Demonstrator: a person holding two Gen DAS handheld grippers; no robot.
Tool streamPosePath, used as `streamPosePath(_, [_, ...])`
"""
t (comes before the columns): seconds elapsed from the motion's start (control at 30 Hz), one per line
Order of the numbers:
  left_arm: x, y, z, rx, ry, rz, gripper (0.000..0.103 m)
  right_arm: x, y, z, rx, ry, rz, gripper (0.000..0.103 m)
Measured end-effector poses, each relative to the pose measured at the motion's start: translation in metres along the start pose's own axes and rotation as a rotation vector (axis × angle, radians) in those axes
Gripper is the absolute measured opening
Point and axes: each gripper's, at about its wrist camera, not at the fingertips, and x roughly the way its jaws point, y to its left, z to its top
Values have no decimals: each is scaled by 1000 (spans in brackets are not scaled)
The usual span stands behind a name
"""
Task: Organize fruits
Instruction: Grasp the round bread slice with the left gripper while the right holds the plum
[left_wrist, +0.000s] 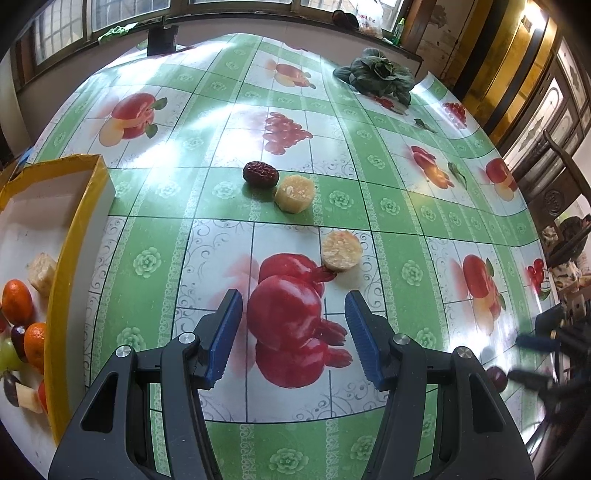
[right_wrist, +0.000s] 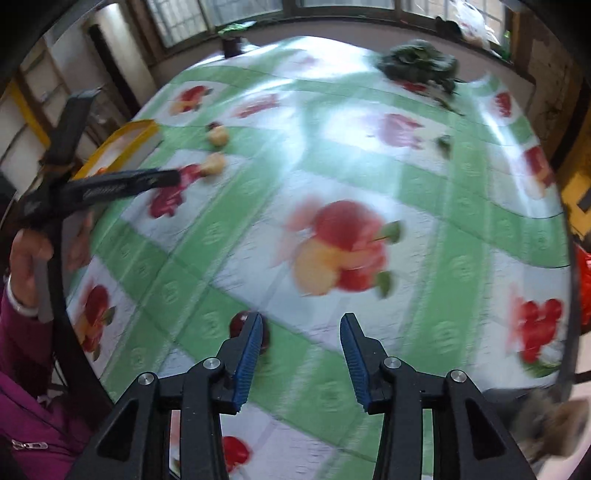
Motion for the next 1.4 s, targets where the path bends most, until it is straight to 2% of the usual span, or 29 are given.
streamPosePath(0.1, [1,1,-1,-6,4,7,58,5,12,-8,26,-41,104,43])
streamPosePath(0.23, [1,2,-4,-5,9,18,58,22,33,-16,-35,-11,137,43])
streamPosePath(0.33, [1,2,-6,-6,10,24,58,23,51,-22,-133,-19,77,43])
streamPosePath(0.43, [2,2,-5,-9,11,28,58,24,52,-23,-131,-47,61,42])
streamPosePath(0.53, [2,0,-5,-2,15,34,58,24,60,-25,-164,-57,49,32])
streamPosePath(0.63, [3,-1,-3,3,17,38,58,25,69,-29,-234,-55,8,30])
streamPosePath(0.7, [4,-1,-2,3,18,43,58,27,70,-26,-247,-50,14,27])
streamPosePath(0.77, [6,-2,1,-1,21,49,58,23,67,-22,-242,-62,24,27])
streamPosePath(0.87, [5,-3,7,-9,11,49,58,10,54,-2,-205,-153,-21,23])
streamPosePath(0.93, [6,-9,12,3,5,45,58,4,38,7,-141,-199,-5,23])
streamPosePath(1.07, [13,-19,18,36,12,56,58,7,18,11,-80,-201,15,22])
streamPosePath(1.13, [18,-23,20,47,16,53,58,6,8,8,-27,-203,80,22])
streamPosePath(1.3, [35,-34,23,87,39,46,58,-14,1,-6,2,-237,113,32])
streamPosePath(1.33, [37,-35,23,97,28,55,58,-14,-2,-6,14,-243,128,38])
streamPosePath(1.4, [40,-40,26,125,13,79,58,-14,-7,-10,35,-244,152,40])
